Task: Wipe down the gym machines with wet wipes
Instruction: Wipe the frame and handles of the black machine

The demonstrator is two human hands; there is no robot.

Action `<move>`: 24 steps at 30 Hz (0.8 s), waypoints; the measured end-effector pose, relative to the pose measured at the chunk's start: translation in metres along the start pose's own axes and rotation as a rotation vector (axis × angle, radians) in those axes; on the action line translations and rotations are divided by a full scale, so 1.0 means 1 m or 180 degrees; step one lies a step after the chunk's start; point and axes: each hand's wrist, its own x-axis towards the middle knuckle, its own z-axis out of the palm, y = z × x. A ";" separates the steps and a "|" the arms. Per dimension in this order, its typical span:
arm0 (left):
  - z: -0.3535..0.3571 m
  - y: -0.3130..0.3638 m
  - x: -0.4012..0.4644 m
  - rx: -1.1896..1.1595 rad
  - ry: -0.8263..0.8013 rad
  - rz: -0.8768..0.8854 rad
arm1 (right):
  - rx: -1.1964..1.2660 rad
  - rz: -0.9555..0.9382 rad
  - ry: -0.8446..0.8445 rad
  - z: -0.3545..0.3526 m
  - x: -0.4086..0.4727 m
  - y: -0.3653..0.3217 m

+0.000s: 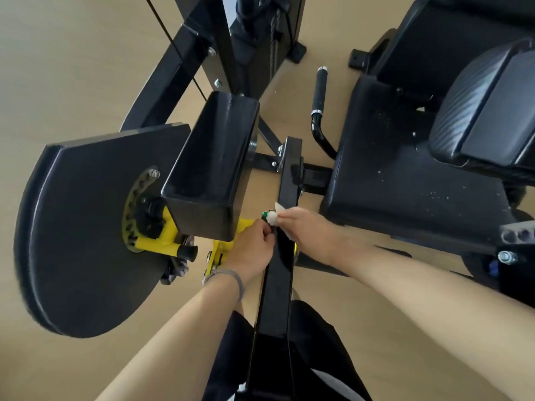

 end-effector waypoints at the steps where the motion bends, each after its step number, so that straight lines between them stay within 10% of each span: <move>1: 0.001 0.002 0.004 0.0103 0.0011 0.0006 | -0.0156 0.0014 0.0001 0.003 0.015 0.010; 14: 0.020 0.013 0.042 0.2498 0.0340 0.0343 | -0.0323 0.1169 0.0220 0.018 0.152 0.138; 24: 0.021 0.018 0.047 0.2736 0.0296 0.0391 | 0.0264 0.1770 -0.0015 0.011 0.221 0.190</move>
